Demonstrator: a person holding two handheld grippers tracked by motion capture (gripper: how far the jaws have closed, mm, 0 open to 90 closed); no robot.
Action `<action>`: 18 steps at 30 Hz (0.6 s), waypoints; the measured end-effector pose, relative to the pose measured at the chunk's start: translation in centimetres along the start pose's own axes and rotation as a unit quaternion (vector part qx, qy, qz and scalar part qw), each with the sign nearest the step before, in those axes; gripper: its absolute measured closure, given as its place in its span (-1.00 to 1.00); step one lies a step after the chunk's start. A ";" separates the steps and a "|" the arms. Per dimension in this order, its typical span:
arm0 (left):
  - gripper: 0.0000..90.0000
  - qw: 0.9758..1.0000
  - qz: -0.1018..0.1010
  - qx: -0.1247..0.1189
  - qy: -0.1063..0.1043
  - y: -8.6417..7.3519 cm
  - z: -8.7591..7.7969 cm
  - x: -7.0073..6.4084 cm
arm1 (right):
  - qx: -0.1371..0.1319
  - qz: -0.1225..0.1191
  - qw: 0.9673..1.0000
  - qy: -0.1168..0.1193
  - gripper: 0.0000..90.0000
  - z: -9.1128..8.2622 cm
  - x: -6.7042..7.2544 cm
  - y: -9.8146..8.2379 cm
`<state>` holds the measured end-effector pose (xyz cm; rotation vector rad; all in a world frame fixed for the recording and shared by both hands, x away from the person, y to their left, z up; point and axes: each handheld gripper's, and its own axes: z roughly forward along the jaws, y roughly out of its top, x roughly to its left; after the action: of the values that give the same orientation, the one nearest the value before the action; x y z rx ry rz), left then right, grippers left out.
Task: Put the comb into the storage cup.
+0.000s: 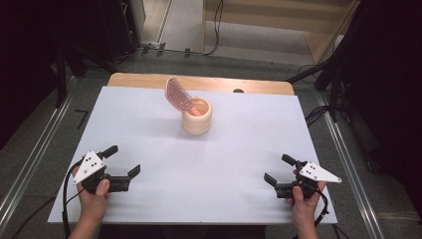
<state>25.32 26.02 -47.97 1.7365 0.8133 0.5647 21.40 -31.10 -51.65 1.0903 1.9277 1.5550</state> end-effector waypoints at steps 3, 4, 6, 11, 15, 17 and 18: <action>-1.00 1.000 -0.002 0.002 0.005 -0.3 -0.5 0.3 | 0.000 0.000 1.000 0.000 -1.00 0.0 0.0 0.0; -1.00 1.000 0.000 0.005 0.007 -0.4 -0.6 0.4 | 0.000 0.000 1.000 0.000 -1.00 0.0 0.0 0.0; -1.00 1.000 0.005 0.010 0.011 -0.6 -0.8 0.5 | 0.000 -0.001 1.000 0.000 -1.00 0.0 0.0 0.0; -1.00 1.000 0.006 0.016 0.013 -0.9 -1.3 0.7 | 0.000 -0.001 1.000 0.000 -1.00 0.0 0.0 0.0; -1.00 1.000 0.008 0.018 0.018 -1.1 -2.1 1.1 | 0.001 0.000 1.000 -0.001 -1.00 0.0 0.0 0.0; -1.00 1.000 0.006 0.018 0.021 -1.3 -2.5 1.5 | 0.001 -0.001 1.000 0.000 -1.00 0.0 0.0 0.0; -1.00 1.000 0.005 0.018 0.022 -1.4 -2.7 1.6 | 0.001 -0.001 1.000 0.000 -1.00 0.0 0.0 0.0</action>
<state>24.07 29.20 -48.48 1.7679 0.8507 0.6013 21.43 -31.09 -51.67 1.0883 1.9293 1.5515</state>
